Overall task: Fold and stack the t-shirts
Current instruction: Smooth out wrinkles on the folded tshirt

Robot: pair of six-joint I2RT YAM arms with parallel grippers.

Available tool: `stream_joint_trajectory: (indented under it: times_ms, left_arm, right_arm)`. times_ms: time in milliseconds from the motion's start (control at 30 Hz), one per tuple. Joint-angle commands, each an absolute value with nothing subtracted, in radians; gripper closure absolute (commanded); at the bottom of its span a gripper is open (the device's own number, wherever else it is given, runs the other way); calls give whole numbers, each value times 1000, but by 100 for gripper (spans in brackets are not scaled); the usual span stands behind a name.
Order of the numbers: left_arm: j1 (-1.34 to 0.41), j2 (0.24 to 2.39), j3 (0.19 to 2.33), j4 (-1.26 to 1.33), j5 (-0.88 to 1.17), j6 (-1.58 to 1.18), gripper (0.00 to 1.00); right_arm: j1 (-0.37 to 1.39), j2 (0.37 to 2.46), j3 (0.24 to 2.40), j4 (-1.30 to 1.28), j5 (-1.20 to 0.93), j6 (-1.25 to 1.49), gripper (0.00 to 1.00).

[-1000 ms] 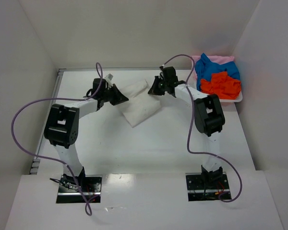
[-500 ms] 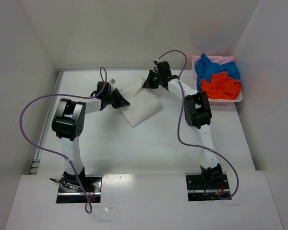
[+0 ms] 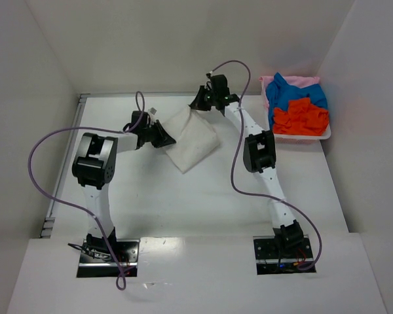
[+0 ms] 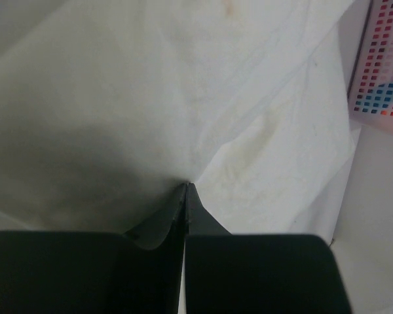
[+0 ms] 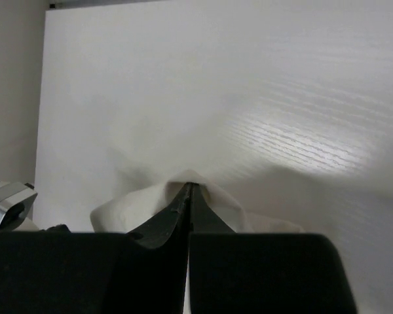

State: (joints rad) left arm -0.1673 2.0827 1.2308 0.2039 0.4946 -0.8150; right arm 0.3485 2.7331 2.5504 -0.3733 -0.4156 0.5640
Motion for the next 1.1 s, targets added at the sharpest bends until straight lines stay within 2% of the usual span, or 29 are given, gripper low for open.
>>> stream_joint_trajectory:
  times_ms: [0,67,167,267,300,467,600,767,900,1067]
  left_arm:
    - [-132,2057,1299,212,531,-788,100]
    - [-120,2046,1353,197,546,-764,100]
    - [-109,2037,1420,178,580,-742,100]
    - [-109,2066,1529,196,673,-730,100]
    - [-109,2092,1554,207,707,-730,100]
    - [-118,2149,1627,278,810,-752,100]
    - [-156,2215,1693,278,862,-715,100]
    - [-189,2266,1704,291,851,-715,100]
    - [-227,2292,1730,191,724,-634,100]
    - [-253,2301,1733,118,393,-616,100]
  right_arm:
    - [327,2711,2710,-448,-426,574,100]
    - [327,2679,2711,-471,-404,563,100]
    - [327,2571,2594,-480,-391,532,98]
    - [327,2420,2360,-399,-365,522,98]
    - [327,2380,2224,-372,-356,522,98]
    - [327,2176,1903,-233,-342,522,100]
    - [327,2122,1686,-164,-394,522,100]
    - [327,2134,1609,-143,-426,522,100]
    - [327,2154,1574,-153,-416,503,100]
    - [327,2140,1523,-175,-384,482,100]
